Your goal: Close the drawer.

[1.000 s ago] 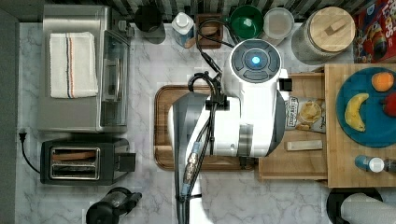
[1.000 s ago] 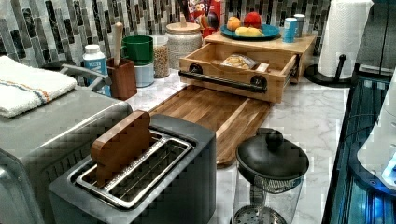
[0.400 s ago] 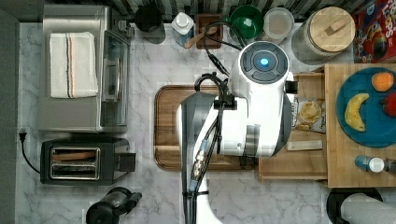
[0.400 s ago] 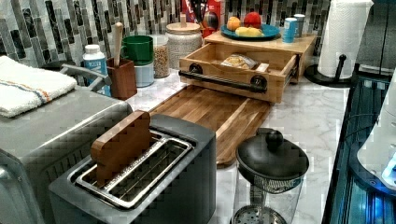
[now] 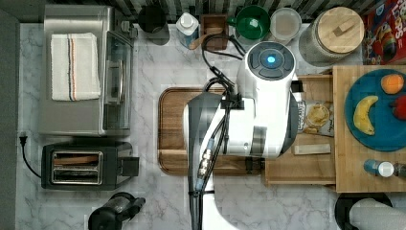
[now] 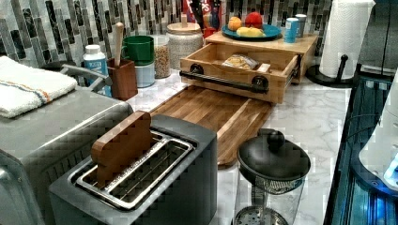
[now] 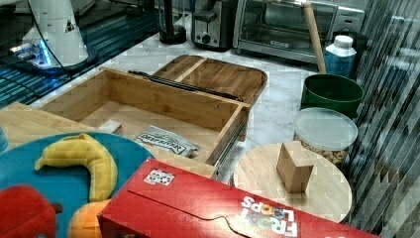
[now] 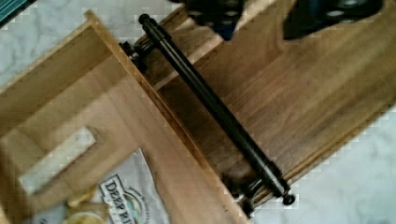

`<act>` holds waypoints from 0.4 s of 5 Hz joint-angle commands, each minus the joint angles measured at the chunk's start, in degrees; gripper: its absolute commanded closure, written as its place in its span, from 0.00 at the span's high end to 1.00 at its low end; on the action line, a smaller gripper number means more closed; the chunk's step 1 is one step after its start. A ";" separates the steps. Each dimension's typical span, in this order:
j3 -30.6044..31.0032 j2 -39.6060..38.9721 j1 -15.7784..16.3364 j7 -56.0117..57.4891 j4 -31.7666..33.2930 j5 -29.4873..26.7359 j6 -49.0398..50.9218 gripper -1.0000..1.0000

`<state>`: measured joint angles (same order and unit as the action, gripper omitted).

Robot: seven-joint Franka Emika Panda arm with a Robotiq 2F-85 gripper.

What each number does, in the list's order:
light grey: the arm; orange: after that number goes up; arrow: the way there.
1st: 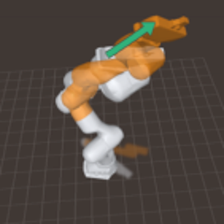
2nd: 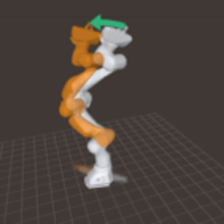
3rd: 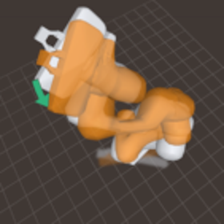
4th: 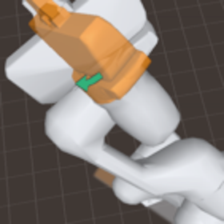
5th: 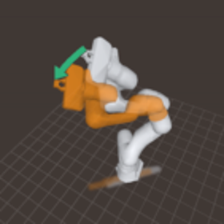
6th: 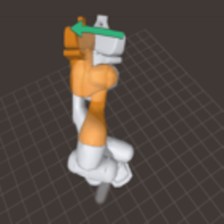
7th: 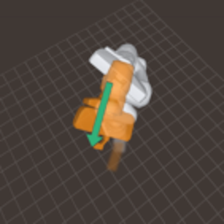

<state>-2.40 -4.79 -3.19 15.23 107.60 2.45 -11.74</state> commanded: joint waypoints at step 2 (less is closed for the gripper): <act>5.48 4.53 2.90 23.84 9.82 -4.00 -6.82 1.00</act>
<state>1.18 -4.14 -2.82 34.83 113.58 0.44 -15.25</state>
